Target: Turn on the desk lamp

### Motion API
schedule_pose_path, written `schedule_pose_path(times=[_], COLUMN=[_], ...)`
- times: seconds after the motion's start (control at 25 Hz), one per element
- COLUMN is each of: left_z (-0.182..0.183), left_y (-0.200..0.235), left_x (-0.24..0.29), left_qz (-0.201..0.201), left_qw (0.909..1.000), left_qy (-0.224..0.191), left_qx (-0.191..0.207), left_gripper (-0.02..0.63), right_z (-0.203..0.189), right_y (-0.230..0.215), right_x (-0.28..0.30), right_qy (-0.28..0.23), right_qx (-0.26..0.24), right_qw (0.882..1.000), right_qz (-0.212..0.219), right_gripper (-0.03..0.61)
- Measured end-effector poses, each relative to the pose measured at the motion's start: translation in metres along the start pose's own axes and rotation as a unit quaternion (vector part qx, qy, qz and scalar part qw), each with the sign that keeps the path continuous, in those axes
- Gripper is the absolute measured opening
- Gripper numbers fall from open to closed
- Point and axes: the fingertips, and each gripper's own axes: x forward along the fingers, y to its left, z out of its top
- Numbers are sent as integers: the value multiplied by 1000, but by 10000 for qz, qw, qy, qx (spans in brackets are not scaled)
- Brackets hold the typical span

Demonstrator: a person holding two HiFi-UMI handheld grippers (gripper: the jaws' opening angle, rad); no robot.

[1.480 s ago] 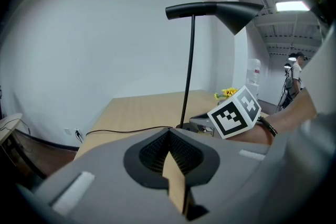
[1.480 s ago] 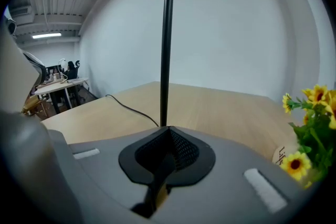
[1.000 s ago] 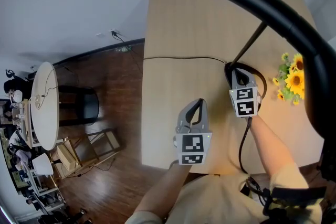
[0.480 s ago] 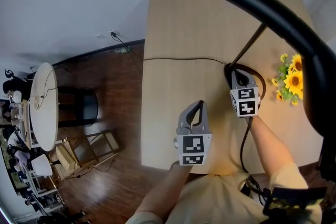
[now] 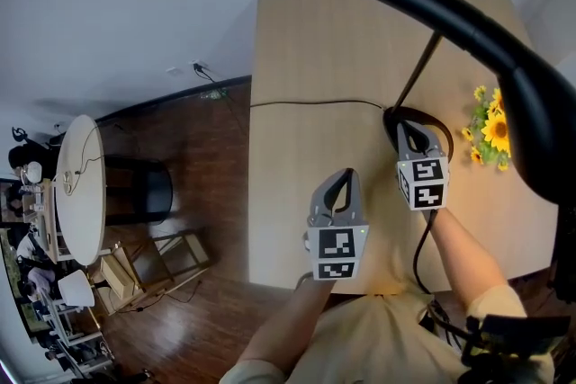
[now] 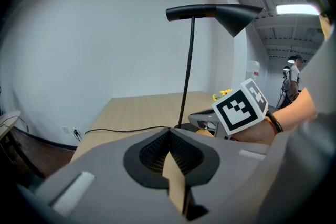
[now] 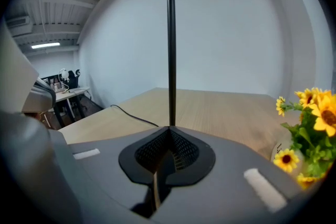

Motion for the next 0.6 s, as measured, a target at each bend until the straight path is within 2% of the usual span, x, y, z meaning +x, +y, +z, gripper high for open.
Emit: schedule_pose_path(times=[0.4,0.6], left_z=[6,11], left_y=[-5,-11], left_x=[-33,-59], left_qz=[-176,-282], left_qw=[9996,9986], left_qy=[-224,-437], left_qx=[92,112], left_gripper=[-2,-2], right_z=[16,21], right_y=[22,36], right_x=[-81,-125], right_qy=[-571,-783], right_qx=[356,335], right_qw=[9977,9963], right_qz=[-89,-147], right_gripper=[0,0])
